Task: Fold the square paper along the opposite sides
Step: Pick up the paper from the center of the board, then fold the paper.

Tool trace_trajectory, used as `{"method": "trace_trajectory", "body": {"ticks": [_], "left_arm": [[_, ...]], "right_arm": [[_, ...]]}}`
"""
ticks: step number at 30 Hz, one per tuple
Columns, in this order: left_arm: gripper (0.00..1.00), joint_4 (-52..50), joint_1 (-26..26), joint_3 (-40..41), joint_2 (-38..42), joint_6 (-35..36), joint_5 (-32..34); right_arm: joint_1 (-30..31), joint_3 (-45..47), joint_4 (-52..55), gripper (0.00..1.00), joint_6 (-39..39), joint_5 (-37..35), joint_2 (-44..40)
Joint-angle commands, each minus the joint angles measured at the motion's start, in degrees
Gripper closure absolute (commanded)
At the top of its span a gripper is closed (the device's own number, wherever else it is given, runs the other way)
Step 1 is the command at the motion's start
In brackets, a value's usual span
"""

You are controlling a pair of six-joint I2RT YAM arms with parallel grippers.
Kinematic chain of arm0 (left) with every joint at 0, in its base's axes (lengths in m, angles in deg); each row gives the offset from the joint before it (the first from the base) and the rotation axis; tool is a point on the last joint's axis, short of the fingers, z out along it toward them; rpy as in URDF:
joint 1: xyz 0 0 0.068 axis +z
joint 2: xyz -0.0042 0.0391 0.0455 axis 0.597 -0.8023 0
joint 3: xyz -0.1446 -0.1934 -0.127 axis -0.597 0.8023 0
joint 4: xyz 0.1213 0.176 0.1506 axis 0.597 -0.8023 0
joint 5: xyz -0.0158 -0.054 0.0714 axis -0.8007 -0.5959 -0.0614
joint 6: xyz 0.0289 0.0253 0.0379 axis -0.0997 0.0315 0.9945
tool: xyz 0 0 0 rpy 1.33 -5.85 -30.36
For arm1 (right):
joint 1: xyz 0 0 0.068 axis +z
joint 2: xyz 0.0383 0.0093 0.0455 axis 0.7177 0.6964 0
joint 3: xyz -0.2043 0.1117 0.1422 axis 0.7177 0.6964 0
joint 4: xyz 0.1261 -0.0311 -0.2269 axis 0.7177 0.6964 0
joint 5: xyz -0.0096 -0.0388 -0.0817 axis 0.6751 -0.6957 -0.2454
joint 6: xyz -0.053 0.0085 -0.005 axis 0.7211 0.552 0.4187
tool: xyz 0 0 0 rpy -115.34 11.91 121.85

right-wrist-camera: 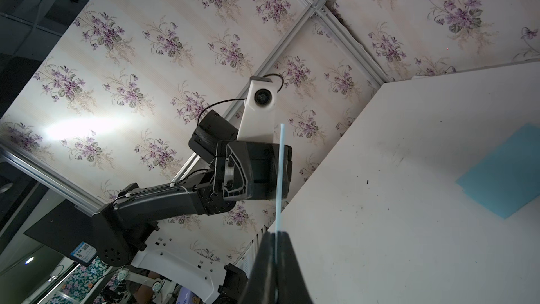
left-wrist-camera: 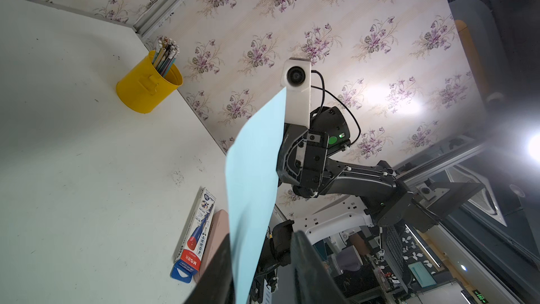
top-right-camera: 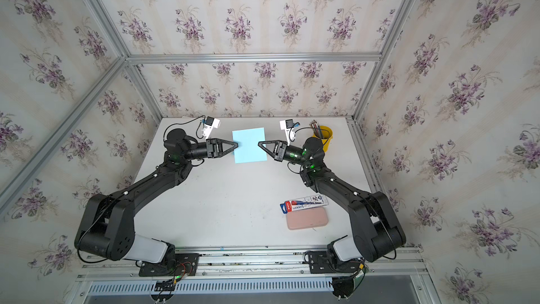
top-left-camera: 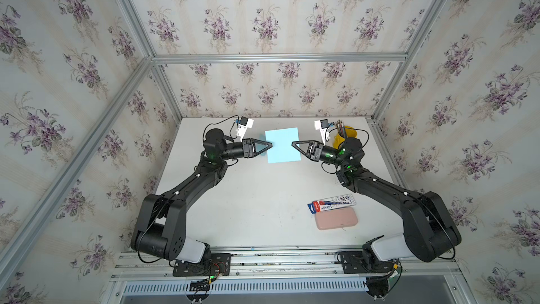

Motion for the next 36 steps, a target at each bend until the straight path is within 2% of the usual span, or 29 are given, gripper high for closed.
{"method": "trace_trajectory", "body": {"ticks": [1, 5, 7, 11, 16, 20, 24, 27, 31, 33, 36], "left_arm": [[0.72, 2.67, 0.04, 0.36, 0.49, -0.16, 0.18], [0.86, 0.4, 0.03, 0.23, 1.16, 1.34, 0.68], [1.0, -2.34, 0.03, -0.48, 1.68, 3.23, 1.08], [1.0, -7.48, -0.02, -1.27, 3.1, 6.78, 2.0], [1.0, -16.58, -0.15, -1.46, 8.8, 15.1, 3.93], [1.0, -19.62, -0.35, -1.38, 11.86, 19.0, 3.33], [1.0, -22.52, -1.37, -2.48, 14.06, 22.05, 2.16], [1.0, -23.58, -2.29, -3.6, 15.09, 23.18, 1.24], [1.0, -25.12, -2.88, -4.63, 15.62, 23.57, 1.0], [1.0, -24.88, -3.03, -4.55, 15.7, 23.53, 0.57], [1.0, -22.46, -3.03, -4.59, 15.63, 22.36, 0.07]], "right_arm": [[-0.04, 0.49, -0.39, 1.0, 0.87, -1.76, -0.78], [-0.02, 0.35, 0.03, 1.0, 1.12, -1.68, -1.14], [0.01, 0.04, 0.68, 1.0, 1.49, -1.6, -1.35], [-0.1, -0.03, 2.11, 0.93, 2.91, -1.48, -2.28], [-0.01, -1.74, 10.93, 0.61, 10.69, -3.42, -5.48], [-0.11, -3.55, 16.15, 0.37, 15.35, -4.72, -7.24], [-0.12, -4.31, 20.56, 0.02, 19.65, -8.47, -9.39], [-0.08, -3.9, 23.71, 0.0, 24.29, -14.68, -11.87], [-0.19, 0.66, 17.34, 0.0, 28.09, -21.73, -16.1], [-0.21, 0.47, 17.5, 0.0, 28.32, -22.15, -16.36], [-0.28, -4.07, 22.4, 0.03, 26.18, -15.93, -13.7]]}}
